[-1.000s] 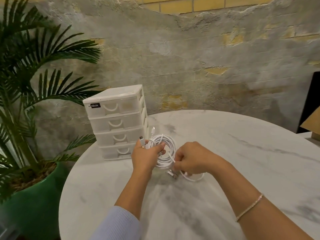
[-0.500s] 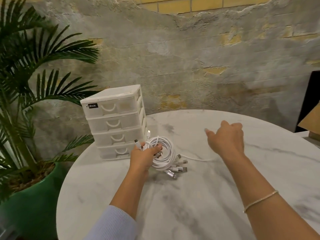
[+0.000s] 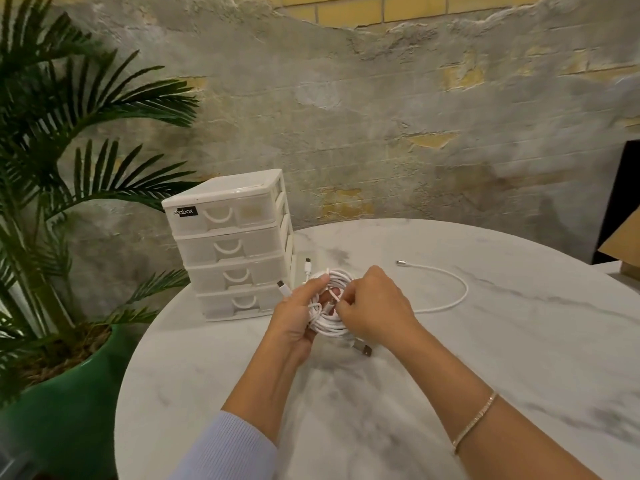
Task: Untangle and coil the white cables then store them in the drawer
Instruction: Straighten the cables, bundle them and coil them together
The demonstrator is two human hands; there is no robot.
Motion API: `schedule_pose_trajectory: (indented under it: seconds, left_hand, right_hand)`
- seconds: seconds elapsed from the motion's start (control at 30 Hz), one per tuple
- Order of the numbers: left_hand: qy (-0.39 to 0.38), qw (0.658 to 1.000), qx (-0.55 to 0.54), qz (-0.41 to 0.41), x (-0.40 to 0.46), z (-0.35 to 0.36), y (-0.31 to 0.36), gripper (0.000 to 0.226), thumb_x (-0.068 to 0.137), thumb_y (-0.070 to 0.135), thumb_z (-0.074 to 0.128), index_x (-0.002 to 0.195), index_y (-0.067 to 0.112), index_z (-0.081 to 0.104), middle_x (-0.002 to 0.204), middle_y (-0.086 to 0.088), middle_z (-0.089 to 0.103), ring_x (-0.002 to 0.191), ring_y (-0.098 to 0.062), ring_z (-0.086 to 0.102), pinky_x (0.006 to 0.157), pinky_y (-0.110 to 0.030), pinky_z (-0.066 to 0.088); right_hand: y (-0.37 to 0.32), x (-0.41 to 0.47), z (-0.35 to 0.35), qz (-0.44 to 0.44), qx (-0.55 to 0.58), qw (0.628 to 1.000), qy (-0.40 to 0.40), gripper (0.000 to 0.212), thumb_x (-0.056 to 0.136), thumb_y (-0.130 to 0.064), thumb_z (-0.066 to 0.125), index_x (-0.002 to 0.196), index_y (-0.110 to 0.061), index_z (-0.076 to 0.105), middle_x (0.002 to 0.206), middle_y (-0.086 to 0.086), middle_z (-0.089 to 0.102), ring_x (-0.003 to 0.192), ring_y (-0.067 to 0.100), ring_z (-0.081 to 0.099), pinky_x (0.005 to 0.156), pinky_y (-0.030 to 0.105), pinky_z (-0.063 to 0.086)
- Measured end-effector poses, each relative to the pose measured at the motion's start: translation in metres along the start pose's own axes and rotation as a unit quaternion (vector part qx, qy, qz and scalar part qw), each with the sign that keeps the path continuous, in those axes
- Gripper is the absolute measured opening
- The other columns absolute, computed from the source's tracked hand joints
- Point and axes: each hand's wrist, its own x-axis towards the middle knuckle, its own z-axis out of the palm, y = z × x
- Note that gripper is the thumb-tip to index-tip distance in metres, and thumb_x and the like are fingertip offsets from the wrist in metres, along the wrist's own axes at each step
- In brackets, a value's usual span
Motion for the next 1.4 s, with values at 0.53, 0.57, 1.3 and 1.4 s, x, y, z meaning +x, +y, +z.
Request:
schedule_pose_trajectory:
  seconds: [0.53, 0.57, 1.3, 1.4]
  left_hand:
    - [0.063, 0.958, 0.210, 0.187, 0.000, -0.013, 0.004, 0.026, 0.072, 0.006, 0.079, 0.088, 0.022, 0.065, 0.078, 0.002, 0.070, 0.075, -0.015, 0.066, 0.074, -0.026, 0.053]
    - [0.073, 0.952, 0.228, 0.192, 0.002, -0.014, 0.003, 0.026, 0.071, 0.009, 0.080, 0.088, 0.022, 0.066, 0.082, 0.000, 0.071, 0.079, -0.017, 0.066, 0.077, -0.029, 0.053]
    - [0.148, 0.946, 0.224, 0.180, 0.000, -0.009, 0.004, 0.028, 0.069, 0.011, 0.082, 0.093, 0.014, 0.068, 0.083, -0.004, 0.069, 0.077, -0.020, 0.065, 0.078, -0.032, 0.052]
    - [0.156, 0.949, 0.210, 0.174, 0.002, -0.009, 0.004, 0.028, 0.068, 0.008, 0.082, 0.091, 0.012, 0.067, 0.083, -0.006, 0.069, 0.077, -0.021, 0.065, 0.080, -0.035, 0.053]
  right_hand:
    - [0.023, -0.004, -0.057, 0.067, 0.228, 0.956, -0.171, 0.030, 0.077, -0.037, 0.073, 0.074, -0.008, 0.070, 0.039, -0.005, 0.047, 0.040, 0.013, 0.033, 0.043, 0.021, 0.026]
    - [0.027, -0.005, -0.063, 0.065, 0.189, 0.963, -0.183, 0.033, 0.077, -0.043, 0.072, 0.074, -0.010, 0.072, 0.039, -0.005, 0.046, 0.041, 0.013, 0.031, 0.043, 0.021, 0.025]
    - [0.067, 0.014, -0.054, 0.232, 0.032, 0.958, 0.165, 0.069, 0.076, -0.020, 0.077, 0.129, -0.008, 0.034, 0.118, 0.020, 0.058, 0.112, 0.036, 0.055, 0.087, 0.039, 0.043]
    - [0.033, 0.010, -0.031, 0.056, 0.041, 0.987, 0.142, 0.031, 0.079, -0.039, 0.072, 0.093, -0.021, 0.051, 0.098, 0.009, 0.065, 0.099, 0.029, 0.060, 0.078, 0.032, 0.043]
